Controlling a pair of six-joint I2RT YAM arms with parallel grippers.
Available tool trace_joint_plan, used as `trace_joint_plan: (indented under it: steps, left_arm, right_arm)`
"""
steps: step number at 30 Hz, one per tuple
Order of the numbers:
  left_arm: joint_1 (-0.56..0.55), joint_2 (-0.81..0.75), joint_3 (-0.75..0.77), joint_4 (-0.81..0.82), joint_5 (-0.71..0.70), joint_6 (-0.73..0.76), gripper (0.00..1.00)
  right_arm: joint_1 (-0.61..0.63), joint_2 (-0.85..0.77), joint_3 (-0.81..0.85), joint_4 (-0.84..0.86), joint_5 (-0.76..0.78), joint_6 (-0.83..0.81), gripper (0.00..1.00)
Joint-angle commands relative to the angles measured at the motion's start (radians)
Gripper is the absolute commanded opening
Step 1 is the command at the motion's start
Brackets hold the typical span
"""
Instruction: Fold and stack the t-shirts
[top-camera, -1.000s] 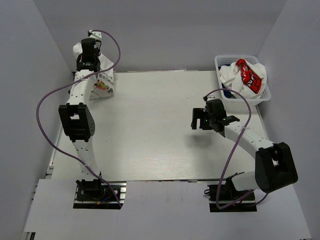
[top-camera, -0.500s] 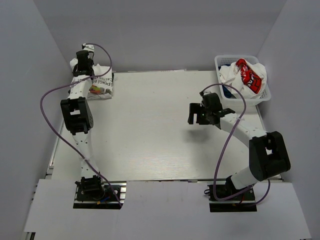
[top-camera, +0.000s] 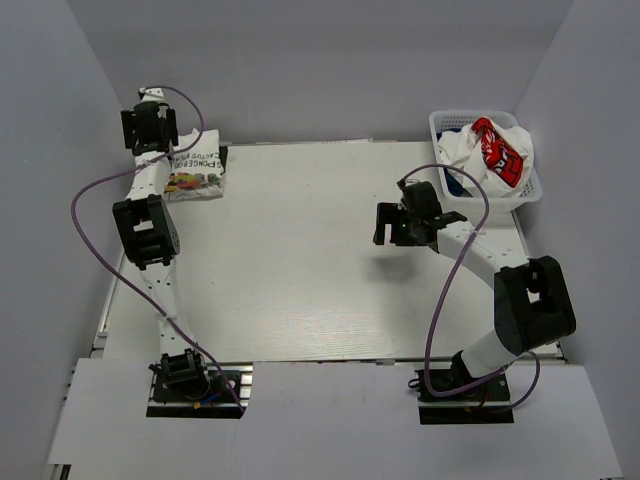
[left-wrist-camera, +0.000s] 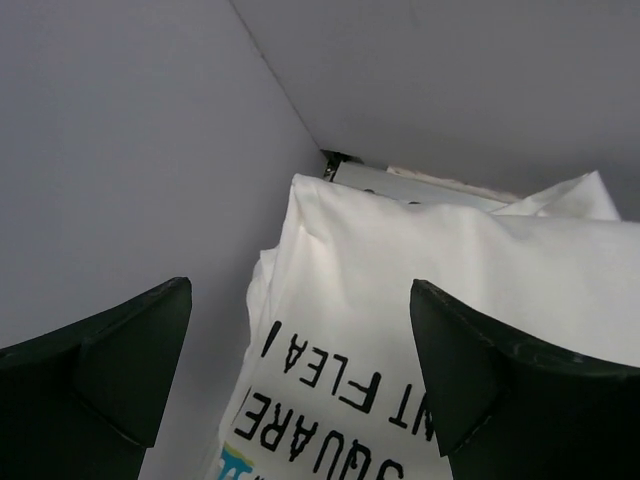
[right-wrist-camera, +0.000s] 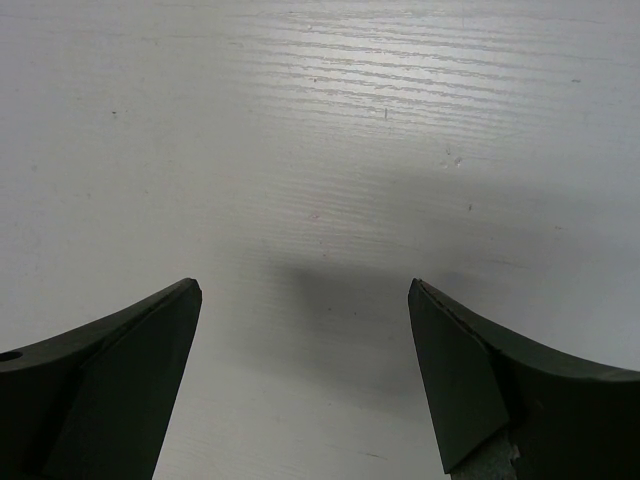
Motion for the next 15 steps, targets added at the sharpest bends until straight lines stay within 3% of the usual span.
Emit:
trace_joint_plan:
  steps: [1, 6, 9, 12, 13, 14, 15]
  left_arm:
    - [-0.006, -0.062, 0.037, -0.029, 0.032, -0.115, 1.0]
    - [-0.029, -0.221, -0.067, -0.102, 0.128, -0.215, 1.0]
    - [-0.061, -0.35, -0.258, -0.09, 0.18, -0.364, 1.0]
    - [-0.124, -0.612, -0.566, 0.002, 0.23, -0.521, 1.0]
    - [-0.144, -0.69, -0.752, 0.048, 0.286, -0.563, 1.0]
    - [-0.168, -0.852, -0.848, 0.097, 0.32, -0.597, 1.0]
    - [-0.231, -0.929, -0.934, 0.134, 0.341, -0.641, 1.0]
  right_arm:
    - [0.003, -0.034, 0.039, -0.001, -0.012, 0.016, 0.9]
    - [0.003, -0.13, -0.011, 0.058, -0.049, 0.034, 0.9]
    - [-0.002, -0.248, -0.073, 0.08, -0.038, 0.044, 0.9]
    - [0.0, -0.33, -0.145, 0.103, -0.046, 0.067, 0.9]
    - [0.0, -0.344, -0.156, 0.106, -0.049, 0.077, 0.9]
    - [0.001, -0.395, -0.182, 0.115, -0.06, 0.08, 0.9]
    - [0.003, -0.411, -0.214, 0.121, -0.071, 0.099, 0.9]
